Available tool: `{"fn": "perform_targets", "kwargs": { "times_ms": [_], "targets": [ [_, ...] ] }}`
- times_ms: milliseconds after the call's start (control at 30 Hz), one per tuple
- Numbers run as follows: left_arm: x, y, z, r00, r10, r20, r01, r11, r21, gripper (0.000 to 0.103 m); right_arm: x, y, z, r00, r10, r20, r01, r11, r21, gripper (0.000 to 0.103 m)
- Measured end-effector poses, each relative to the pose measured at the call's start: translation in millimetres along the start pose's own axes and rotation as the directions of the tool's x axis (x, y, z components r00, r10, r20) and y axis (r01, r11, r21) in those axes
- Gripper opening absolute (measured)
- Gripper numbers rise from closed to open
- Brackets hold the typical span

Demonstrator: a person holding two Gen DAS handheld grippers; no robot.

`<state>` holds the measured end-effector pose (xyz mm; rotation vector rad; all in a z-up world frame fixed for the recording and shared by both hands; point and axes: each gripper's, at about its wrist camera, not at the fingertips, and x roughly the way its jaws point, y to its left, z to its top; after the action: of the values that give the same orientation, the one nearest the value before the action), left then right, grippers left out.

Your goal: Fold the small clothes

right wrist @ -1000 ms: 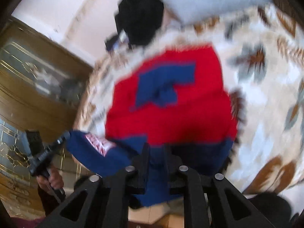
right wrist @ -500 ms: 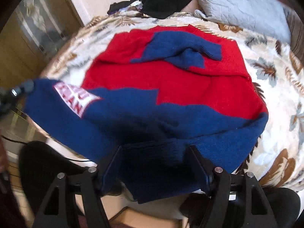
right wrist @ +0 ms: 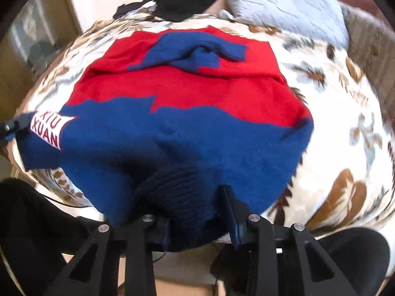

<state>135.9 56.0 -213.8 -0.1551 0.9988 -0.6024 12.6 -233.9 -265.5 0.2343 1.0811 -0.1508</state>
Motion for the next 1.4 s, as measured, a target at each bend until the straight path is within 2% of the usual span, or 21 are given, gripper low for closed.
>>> {"fn": "perform_targets", "kwargs": {
  "times_ms": [67,100,133,167,200,233,267,333,367,400,433,500,567,633,733,900,1033,1133,1267,1400],
  "targets": [
    [-0.1,-0.1,-2.6,1.000,0.001,-0.007,-0.001,1.000,0.007,0.035,1.9,-12.3,1.0,0.998,0.061,-0.015,-0.060,0.996,0.070,0.042],
    [-0.3,0.5,-3.8,1.000,-0.001,-0.011,0.001,1.000,0.005,0.035,2.7,-14.0,0.5,0.997,0.077,-0.026,-0.074,0.993,0.091,0.050],
    [-1.0,2.1,-5.9,1.000,-0.006,-0.013,0.006,1.000,-0.002,0.038,3.6,-17.2,0.9,0.995,0.097,-0.031,-0.093,0.989,0.111,0.050],
    [-1.4,4.1,-7.8,1.000,-0.013,-0.017,0.013,1.000,-0.012,0.044,3.3,-16.6,0.3,0.994,0.105,-0.024,-0.102,0.988,0.112,0.050],
    [-1.6,5.3,-9.5,1.000,-0.016,-0.018,0.015,1.000,-0.018,0.060,3.1,-17.2,0.0,0.994,0.111,-0.023,-0.108,0.988,0.110,0.049],
    [-1.5,6.6,-11.3,1.000,-0.014,-0.016,0.013,1.000,-0.026,0.070,2.8,-19.8,-0.4,0.993,0.120,-0.021,-0.117,0.985,0.124,0.043],
    [-1.5,7.6,-13.5,1.000,-0.006,-0.009,0.006,1.000,-0.031,0.070,2.6,-22.9,-1.2,0.991,0.130,-0.021,-0.126,0.982,0.139,0.037],
    [2.5,6.5,-17.3,1.000,-0.004,-0.025,0.004,1.000,-0.024,0.070,-0.5,-28.1,-1.3,0.988,0.156,-0.025,-0.149,0.974,0.168,0.019],
    [4.4,5.6,-19.2,0.999,-0.005,-0.032,0.005,1.000,-0.019,0.066,-2.9,-29.2,-1.3,0.986,0.164,-0.022,-0.158,0.972,0.175,0.015],
    [5.8,5.1,-20.4,0.999,-0.009,-0.037,0.009,1.000,-0.015,0.039,-6.9,-30.6,-1.1,0.984,0.179,-0.016,-0.173,0.968,0.182,0.013],
    [8.7,3.5,-21.4,0.998,-0.012,-0.055,0.012,1.000,-0.009,0.018,-11.4,-32.5,0.1,0.980,0.199,-0.010,-0.194,0.963,0.189,0.013],
    [11.6,1.6,-20.8,0.998,0.000,-0.066,0.000,1.000,-0.006,0.015,-20.1,-38.0,4.0,0.970,0.244,0.006,-0.240,0.949,0.206,0.012],
    [9.1,-1.0,-16.8,0.998,-0.015,-0.057,0.015,1.000,-0.006,0.014,-30.0,-43.9,10.9,0.960,0.278,0.028,-0.278,0.936,0.214,0.012],
    [2.4,-2.7,-6.1,0.996,-0.072,-0.044,0.071,0.997,-0.029,0.013,-41.3,-50.5,20.9,0.950,0.308,0.055,-0.312,0.923,0.224,0.011],
    [-4.2,-7.2,12.7,0.994,-0.111,-0.025,0.110,0.993,-0.038,0.012,-56.5,-61.7,41.8,0.935,0.338,0.107,-0.354,0.905,0.237,0.011],
    [-2.4,-11.2,59.5,0.983,-0.181,-0.012,0.180,0.981,-0.071,0.012,-69.9,-77.9,85.4,0.916,0.354,0.189,-0.393,0.887,0.243,0.011],
    [17.3,-3.4,111.7,0.981,-0.192,-0.008,0.190,0.975,-0.117,0.012,-64.7,-99.9,134.1,0.906,0.328,0.266,-0.397,0.876,0.274,0.010],
    [41.4,6.9,151.4,0.981,-0.192,-0.005,0.188,0.967,-0.171,0.011,-46.6,-120.8,179.1,0.903,0.305,0.302,-0.399,0.857,0.326,0.010],
    [84.3,16.2,198.7,0.983,-0.184,-0.009,0.177,0.958,-0.226,0.011,0.8,-143.1,233.6,0.908,0.279,0.312,-0.392,0.827,0.403,0.010],
    [140.5,29.3,229.0,0.990,-0.140,-0.028,0.127,0.951,-0.281,0.012,73.0,-161.5,273.8,0.919,0.261,0.294,-0.381,0.779,0.497,0.010]
  ]
}}
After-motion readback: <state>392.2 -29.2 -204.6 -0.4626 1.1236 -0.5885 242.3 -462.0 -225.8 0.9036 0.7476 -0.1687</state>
